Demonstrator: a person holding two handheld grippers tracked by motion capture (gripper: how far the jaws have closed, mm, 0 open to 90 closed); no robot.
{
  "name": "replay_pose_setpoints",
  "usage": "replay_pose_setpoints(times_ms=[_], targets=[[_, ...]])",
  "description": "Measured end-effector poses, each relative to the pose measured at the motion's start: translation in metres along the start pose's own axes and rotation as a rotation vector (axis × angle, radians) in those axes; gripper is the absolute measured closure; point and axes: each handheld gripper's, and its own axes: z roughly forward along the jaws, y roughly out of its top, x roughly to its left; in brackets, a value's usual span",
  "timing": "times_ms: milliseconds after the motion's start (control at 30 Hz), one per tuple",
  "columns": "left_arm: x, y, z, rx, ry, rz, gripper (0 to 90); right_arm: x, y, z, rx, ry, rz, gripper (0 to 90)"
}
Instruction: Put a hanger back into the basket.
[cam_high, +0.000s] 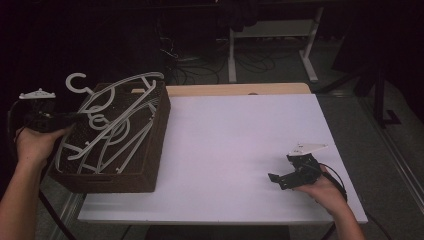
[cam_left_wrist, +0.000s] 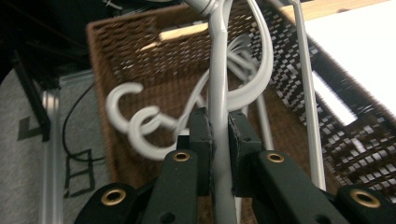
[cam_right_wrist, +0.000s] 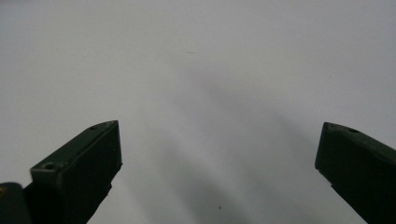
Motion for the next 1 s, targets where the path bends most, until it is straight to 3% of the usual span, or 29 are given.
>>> replay_pose_setpoints(times_ms=[200, 567, 633, 733, 800, 833, 1000], targets=[[0.006, -0.009, 0.01, 0.057, 0.035, 0.012, 82.4, 0.001, 0.001, 0.002, 0.008, -0.003, -0.003, 0.2], [-0.001, -0.006, 0.038, 0.117, 0.068, 0.052, 82.2, 0.002, 0.002, 0.004, 0.009, -0.003, -0.014, 0.2], [-0.002, -0.006, 0.044, 0.13, 0.09, 0.064, 82.1, 0.002, 0.002, 0.004, 0.009, -0.004, -0.014, 0.2], [0.006, -0.011, 0.046, 0.129, 0.054, 0.015, 80.9, 0.002, 0.002, 0.003, 0.006, -0.003, -0.013, 0.2], [0.008, -0.015, 0.048, 0.154, 0.066, 0.011, 67.0, 0.002, 0.002, 0.003, 0.006, -0.002, -0.009, 0.2], [0.009, -0.016, 0.048, 0.14, 0.063, 0.002, 59.2, 0.002, 0.002, 0.003, 0.006, -0.003, -0.009, 0.2], [0.004, -0.015, 0.043, 0.092, -0.002, -0.025, 51.0, 0.002, 0.003, 0.003, 0.008, 0.0, -0.013, 0.2]])
